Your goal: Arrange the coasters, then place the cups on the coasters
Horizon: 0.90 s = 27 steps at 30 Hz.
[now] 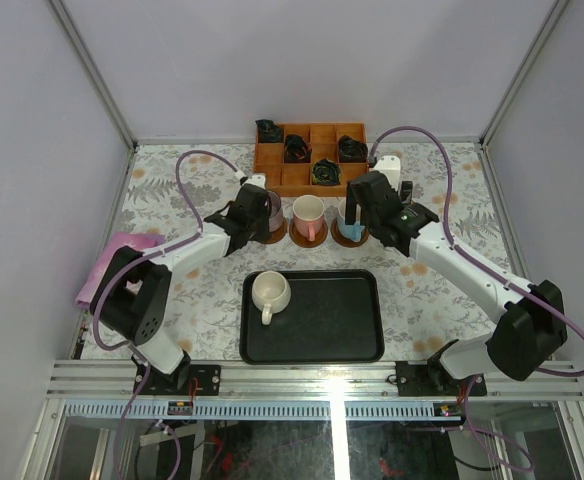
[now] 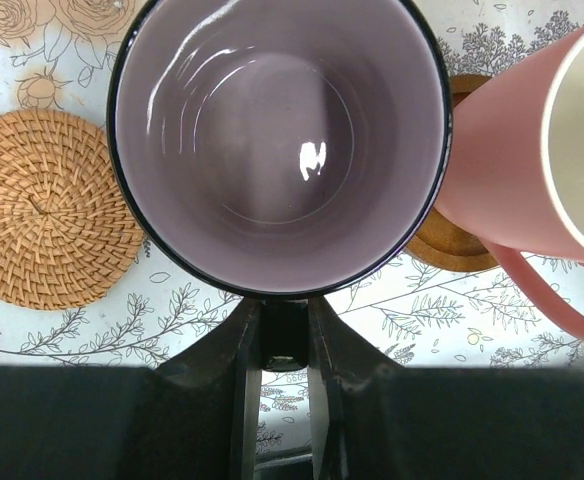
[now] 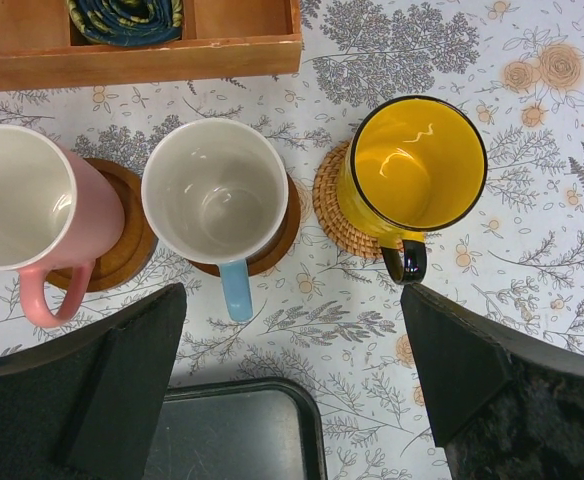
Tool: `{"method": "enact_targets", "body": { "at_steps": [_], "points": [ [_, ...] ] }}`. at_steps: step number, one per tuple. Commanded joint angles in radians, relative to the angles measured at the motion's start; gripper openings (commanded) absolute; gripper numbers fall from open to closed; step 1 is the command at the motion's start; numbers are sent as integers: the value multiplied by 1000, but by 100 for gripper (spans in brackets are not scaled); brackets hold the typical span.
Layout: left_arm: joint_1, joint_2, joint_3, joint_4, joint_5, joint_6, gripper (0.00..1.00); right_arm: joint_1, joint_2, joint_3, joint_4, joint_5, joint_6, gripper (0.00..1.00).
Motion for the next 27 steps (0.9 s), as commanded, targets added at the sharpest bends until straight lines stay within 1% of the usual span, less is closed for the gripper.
{"method": "enact_targets", "body": {
  "at_steps": [1, 11, 25, 27],
  "points": [
    [7, 5, 46, 65, 4, 5, 0, -14, 5, 45, 26, -21, 10, 96],
    [8, 9, 62, 7, 4, -6, 0, -24, 8, 36, 25, -51, 32, 96],
    [7, 14, 47, -2, 7, -22, 0, -28, 20, 41, 21, -73, 43, 96],
    [8, 15, 48, -2, 6, -22, 2, -28, 20, 42, 21, -75, 42, 96]
  ]
}}
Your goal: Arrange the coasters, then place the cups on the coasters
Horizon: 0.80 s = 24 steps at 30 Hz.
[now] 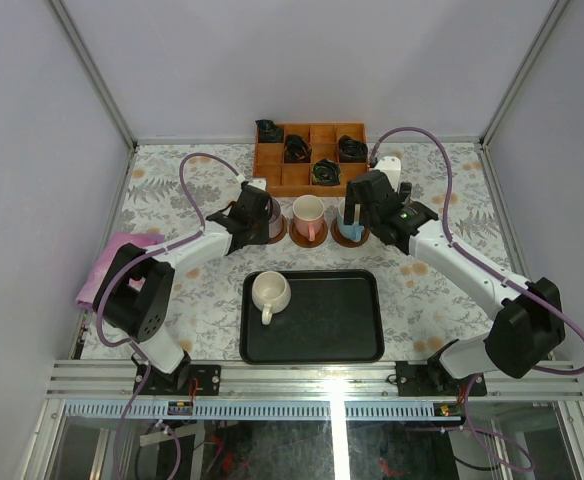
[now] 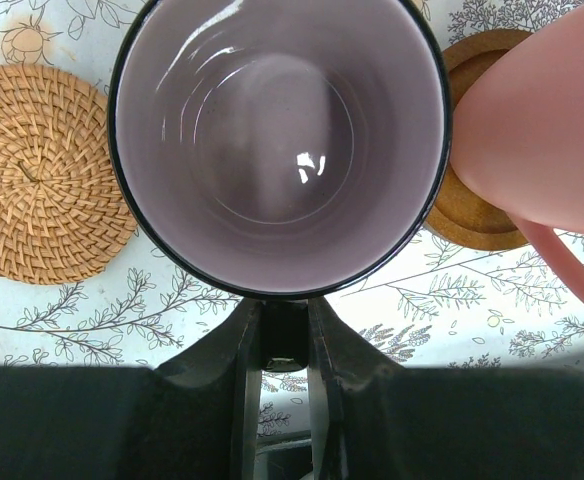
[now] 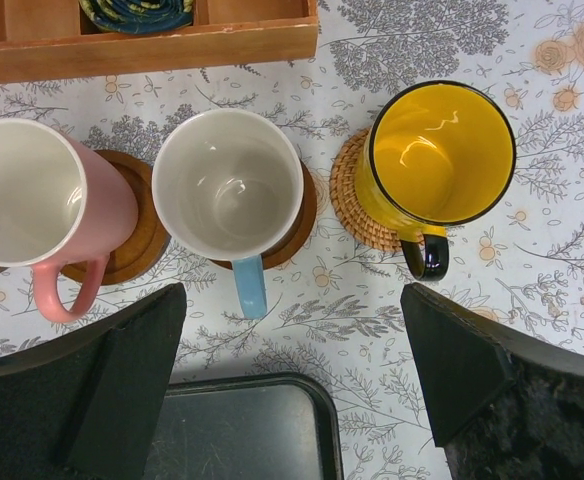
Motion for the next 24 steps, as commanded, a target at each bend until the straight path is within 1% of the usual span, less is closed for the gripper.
{"method": "enact_targets", "body": {
  "at_steps": [1, 4, 9, 12, 18, 20, 24],
  "points": [
    [8, -11, 34, 66, -8, -11, 4, -9, 7, 42, 21, -23, 12, 96],
    [8, -6, 32, 66, -11, -12, 11, -9, 11, 42, 21, -27, 16, 96],
    [8, 0, 26, 77, -8, -18, 14, -10, 15, 40, 20, -31, 19, 96],
    [8, 3, 27, 77, -8, -18, 19, -10, 15, 41, 20, -30, 20, 96],
    [8, 6, 29, 62, -3, -16, 26, -10, 12, 37, 17, -27, 24, 96],
    [8, 5, 26, 59, -3, -15, 31, -9, 11, 34, 17, -27, 24, 97],
    [8, -2, 19, 52, -2, -16, 33, -10, 13, 35, 17, -28, 24, 96]
  ]
}}
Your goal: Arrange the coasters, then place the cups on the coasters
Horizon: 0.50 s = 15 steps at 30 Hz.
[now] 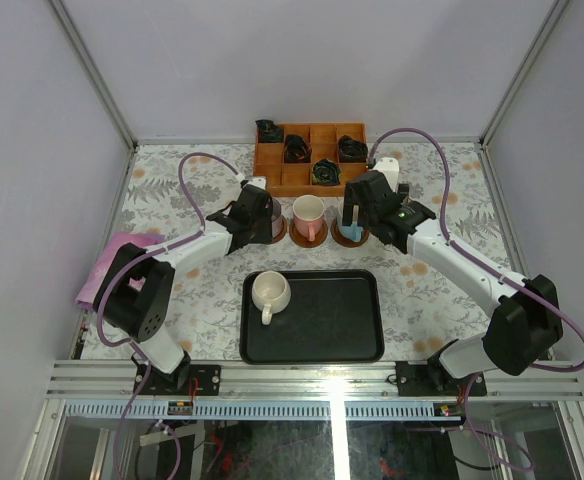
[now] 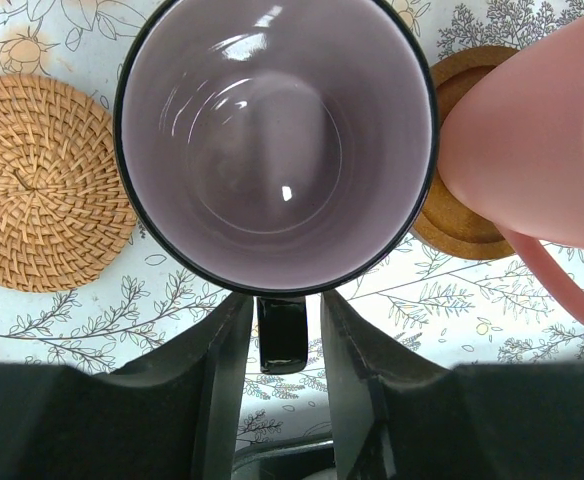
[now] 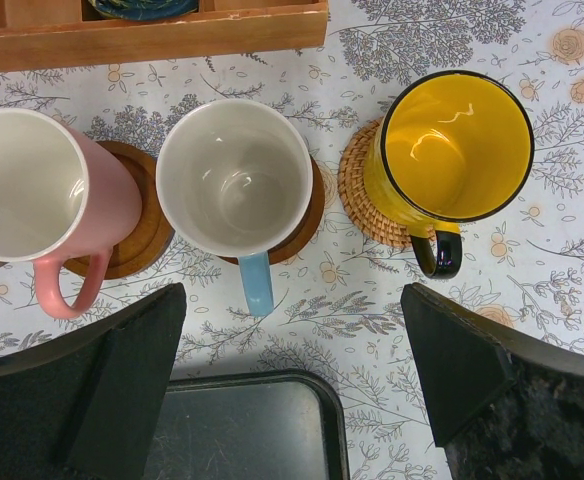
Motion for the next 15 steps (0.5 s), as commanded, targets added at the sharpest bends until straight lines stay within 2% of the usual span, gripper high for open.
{"method": "enact_targets", "body": {
  "at_steps": [1, 10, 12, 15],
  "points": [
    [8, -8, 16, 33, -3, -2, 34, -9, -3, 36, 17, -5, 13, 97],
    [6, -31, 2, 14, -4, -4, 35, -9, -3, 36, 17, -15, 13, 97],
    [6, -43, -3, 7, -7, -7, 41, -9, -7, 33, 18, -14, 13, 97],
    [6, -68, -14, -6, -15, -13, 56, -9, -11, 29, 20, -14, 12, 97]
  ]
}}
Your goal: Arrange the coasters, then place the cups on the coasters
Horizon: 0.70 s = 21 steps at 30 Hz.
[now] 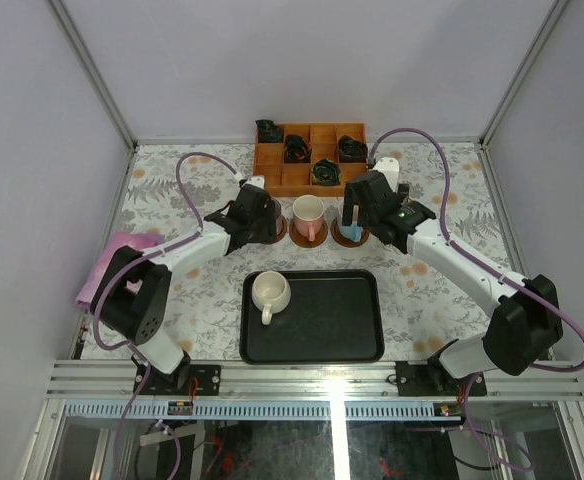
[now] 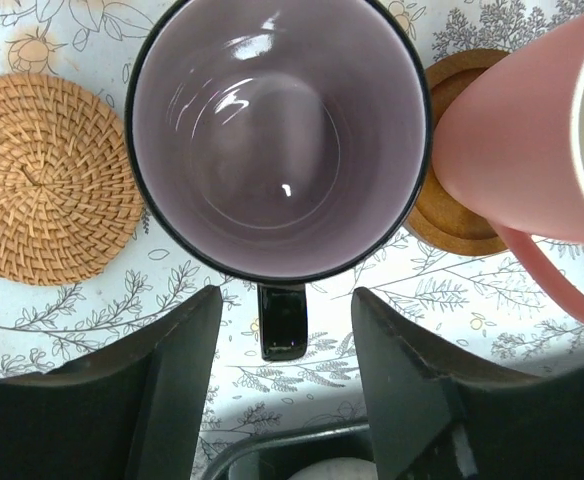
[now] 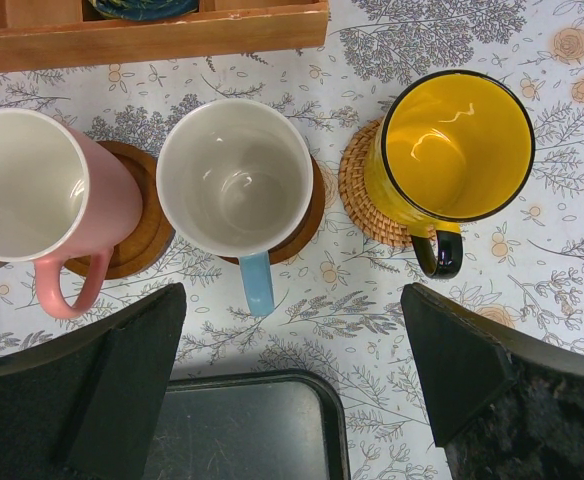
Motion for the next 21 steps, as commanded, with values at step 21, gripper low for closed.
{"method": "enact_targets", "body": {
  "at_steps": [21],
  "points": [
    [-13, -573, -231, -234, 222, -32, 100, -9, -5, 45, -1, -46, 2, 99]
  ]
}}
